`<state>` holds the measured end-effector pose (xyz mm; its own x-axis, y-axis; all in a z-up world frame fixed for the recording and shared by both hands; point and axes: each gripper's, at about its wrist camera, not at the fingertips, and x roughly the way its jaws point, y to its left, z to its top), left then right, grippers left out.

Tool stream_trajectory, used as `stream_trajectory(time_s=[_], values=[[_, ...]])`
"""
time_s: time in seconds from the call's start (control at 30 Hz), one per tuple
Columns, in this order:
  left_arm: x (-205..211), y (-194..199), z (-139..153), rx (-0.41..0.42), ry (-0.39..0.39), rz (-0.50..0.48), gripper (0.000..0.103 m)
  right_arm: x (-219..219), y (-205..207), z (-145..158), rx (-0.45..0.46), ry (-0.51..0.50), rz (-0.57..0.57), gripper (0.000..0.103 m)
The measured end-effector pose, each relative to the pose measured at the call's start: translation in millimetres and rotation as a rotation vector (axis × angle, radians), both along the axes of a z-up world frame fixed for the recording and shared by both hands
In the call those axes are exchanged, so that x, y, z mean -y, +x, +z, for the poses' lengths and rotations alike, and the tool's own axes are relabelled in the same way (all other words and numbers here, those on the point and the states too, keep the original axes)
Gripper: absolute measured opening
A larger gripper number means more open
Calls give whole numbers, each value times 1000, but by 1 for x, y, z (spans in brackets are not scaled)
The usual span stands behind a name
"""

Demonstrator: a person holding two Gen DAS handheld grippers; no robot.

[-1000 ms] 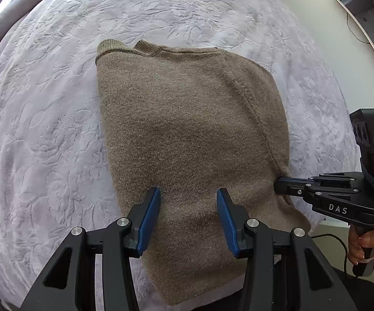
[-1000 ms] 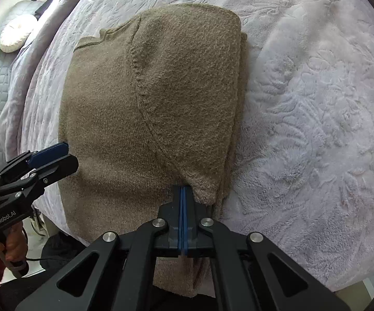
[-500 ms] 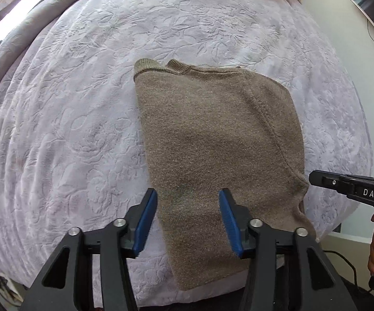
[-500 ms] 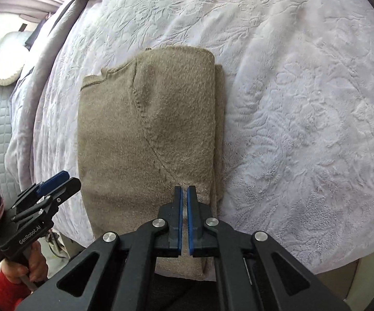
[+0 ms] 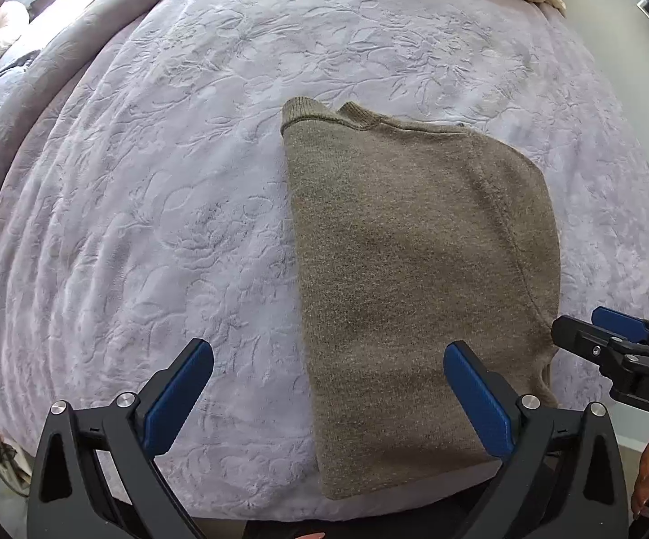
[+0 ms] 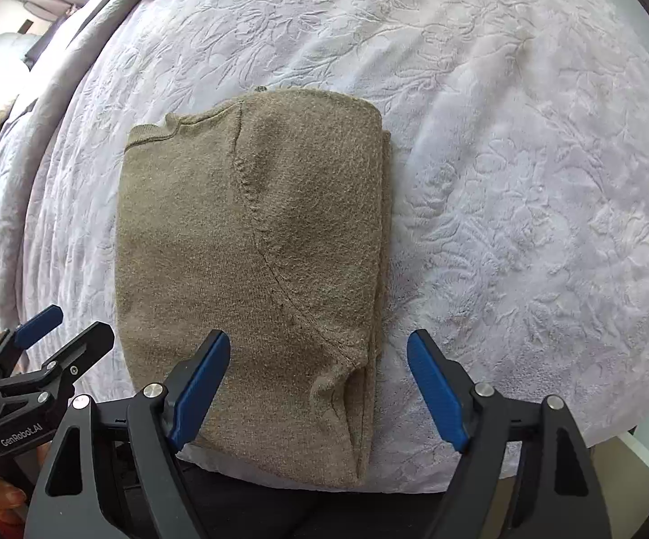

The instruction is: Fold small clothes

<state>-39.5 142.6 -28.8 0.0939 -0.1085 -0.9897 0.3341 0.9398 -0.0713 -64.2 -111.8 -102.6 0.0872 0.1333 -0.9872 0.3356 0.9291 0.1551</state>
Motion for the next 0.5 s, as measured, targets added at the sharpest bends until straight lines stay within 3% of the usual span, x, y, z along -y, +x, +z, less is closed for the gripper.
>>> stream_trajectory(time_s=[0.07,0.13,0.27,0.5], values=[[0,1,-1,3,10,4,103,-2,0,3,17,-28,5,88],[-1,2,1,15,14,9,103,-3,1,4,22,-46,10,102],[-2,6,3,32,29,15,103,-6,3,9,36,-104,39,103],[-6,11,6,21,29,43,103,-6,8,9,19,-116,38,103]])
